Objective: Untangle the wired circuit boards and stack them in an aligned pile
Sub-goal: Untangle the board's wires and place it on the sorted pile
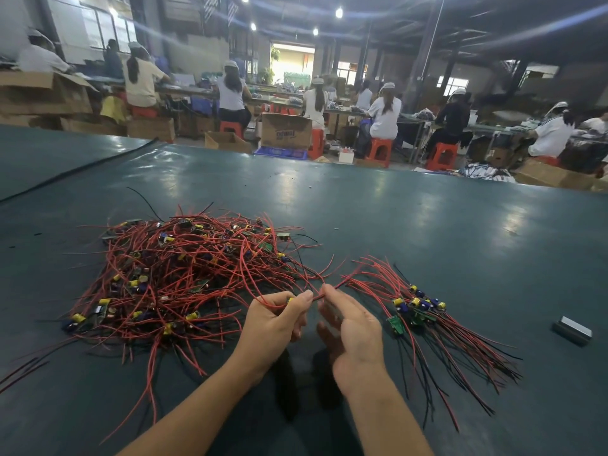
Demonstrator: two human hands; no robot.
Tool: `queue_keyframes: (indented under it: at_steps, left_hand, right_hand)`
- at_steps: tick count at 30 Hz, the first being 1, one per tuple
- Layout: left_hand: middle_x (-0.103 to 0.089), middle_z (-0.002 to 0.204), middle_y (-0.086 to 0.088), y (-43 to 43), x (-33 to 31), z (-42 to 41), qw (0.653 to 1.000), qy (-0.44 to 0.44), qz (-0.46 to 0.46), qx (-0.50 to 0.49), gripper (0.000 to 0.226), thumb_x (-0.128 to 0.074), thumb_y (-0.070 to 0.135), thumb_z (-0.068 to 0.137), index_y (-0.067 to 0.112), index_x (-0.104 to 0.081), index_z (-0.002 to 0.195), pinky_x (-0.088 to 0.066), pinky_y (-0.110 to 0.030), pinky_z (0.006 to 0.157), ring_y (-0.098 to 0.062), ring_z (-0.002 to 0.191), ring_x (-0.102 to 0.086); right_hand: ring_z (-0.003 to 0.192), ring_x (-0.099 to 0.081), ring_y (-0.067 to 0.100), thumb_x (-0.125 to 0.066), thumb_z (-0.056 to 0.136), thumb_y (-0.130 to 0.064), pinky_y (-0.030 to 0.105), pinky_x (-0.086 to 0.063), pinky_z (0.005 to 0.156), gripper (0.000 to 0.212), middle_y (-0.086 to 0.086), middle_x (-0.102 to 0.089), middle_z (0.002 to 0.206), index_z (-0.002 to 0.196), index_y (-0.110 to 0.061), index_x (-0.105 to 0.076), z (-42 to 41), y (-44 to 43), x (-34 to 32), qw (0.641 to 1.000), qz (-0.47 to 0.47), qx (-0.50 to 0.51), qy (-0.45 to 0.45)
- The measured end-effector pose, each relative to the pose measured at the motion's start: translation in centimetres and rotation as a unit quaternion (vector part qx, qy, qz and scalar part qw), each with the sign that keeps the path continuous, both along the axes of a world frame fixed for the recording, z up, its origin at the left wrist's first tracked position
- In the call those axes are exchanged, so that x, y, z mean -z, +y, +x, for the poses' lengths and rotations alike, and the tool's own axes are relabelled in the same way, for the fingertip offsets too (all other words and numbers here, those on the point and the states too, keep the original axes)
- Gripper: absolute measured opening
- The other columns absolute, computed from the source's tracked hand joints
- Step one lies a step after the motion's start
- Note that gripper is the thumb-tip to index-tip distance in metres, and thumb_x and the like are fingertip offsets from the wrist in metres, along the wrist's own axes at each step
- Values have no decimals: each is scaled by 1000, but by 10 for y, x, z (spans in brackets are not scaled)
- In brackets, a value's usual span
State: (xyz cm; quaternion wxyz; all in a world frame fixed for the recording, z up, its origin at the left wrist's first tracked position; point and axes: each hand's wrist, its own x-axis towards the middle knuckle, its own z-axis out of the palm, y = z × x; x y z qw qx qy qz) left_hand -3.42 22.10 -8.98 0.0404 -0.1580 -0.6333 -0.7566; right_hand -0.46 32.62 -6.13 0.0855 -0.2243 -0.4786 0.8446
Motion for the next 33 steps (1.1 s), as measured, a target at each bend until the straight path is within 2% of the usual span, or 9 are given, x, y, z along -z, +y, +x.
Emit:
queue_keyframes:
  at_steps: [3, 7, 11, 13, 20, 25, 28, 30, 33]
  left_hand:
    - [-47, 44, 0, -2, 1, -2, 1000, 6, -1, -1, 47, -62, 17, 91, 18, -54, 45, -36, -16, 46, -9, 40, -40]
    - [-46, 42, 3, -1, -1, 2, 1000, 12, -11, 10, 46, -71, 28, 84, 19, -52, 43, -35, -17, 44, -8, 39, -40]
    - [-43, 43, 3, -24, -10, -11, 994, -25, 78, -69, 54, -57, 16, 93, 23, -47, 40, -34, -26, 49, -11, 40, -36]
    - [-43, 43, 1, -38, -16, -19, 990, -22, 103, -95, 58, -49, 11, 97, 23, -42, 41, -33, -25, 49, -11, 42, -36]
    - [-39, 46, -6, -26, -23, -12, 992, -43, 116, -7, 43, -62, 26, 81, 11, -37, 49, -33, -26, 47, -15, 43, -37]
    - [-37, 42, 0, -27, -24, -4, 956, -135, 148, 214, 38, -74, 31, 62, 19, -42, 46, -34, -24, 46, -12, 41, -35]
    - [-42, 43, 3, -31, -22, -1, 926, -129, 113, 336, 42, -81, 38, 67, 19, -48, 50, -36, -23, 48, -10, 42, -37]
    - [-43, 42, 3, -32, -19, -1, 923, -131, 77, 353, 42, -82, 42, 69, 17, -52, 53, -35, -22, 48, -9, 40, -38]
    - [-43, 43, 4, -28, -16, -4, 945, -160, 23, 283, 48, -82, 55, 65, 16, -57, 55, -34, -18, 43, -6, 37, -40]
  right_hand:
    - [59, -65, 5, -77, 80, -11, 21, -46, 52, 4, -4, -70, 65, 81, -13, -73, -4, 17, -3, 998, -35, 54, -6]
    - [56, -62, 4, -73, 83, -9, 21, -45, 52, 12, -6, -68, 60, 75, -16, -67, -6, 44, -6, 991, -85, 105, 7]
    - [46, -59, 0, -61, 95, -14, 13, -47, 43, 20, -9, -65, 52, 75, -17, -60, 1, 89, -11, 972, -160, 162, 55]
    - [49, -62, 0, -63, 94, -15, 13, -49, 45, 18, -8, -66, 55, 76, -17, -62, 8, 101, -12, 975, -132, 164, 63]
    - [55, -67, 7, -63, 92, -14, 17, -50, 45, 9, 1, -73, 75, 90, -10, -71, 1, 60, -17, 992, -71, 23, 102]
    - [43, -54, 6, -56, 96, -28, 16, -45, 38, 22, -4, -64, 63, 92, -13, -71, 1, 39, -13, 996, -37, -64, 47]
    - [40, -41, 4, -63, 83, -40, 16, -34, 35, 31, -6, -55, 60, 91, -13, -74, 2, 25, -14, 987, 1, -160, 24]
    - [42, -39, 5, -67, 74, -48, 18, -28, 38, 40, -6, -52, 61, 92, -13, -76, 5, 20, -13, 972, 52, -227, 19]
    - [41, -41, 8, -73, 70, -51, 18, -28, 38, 43, 0, -49, 63, 90, -13, -72, 9, 13, -9, 954, 121, -271, 49]
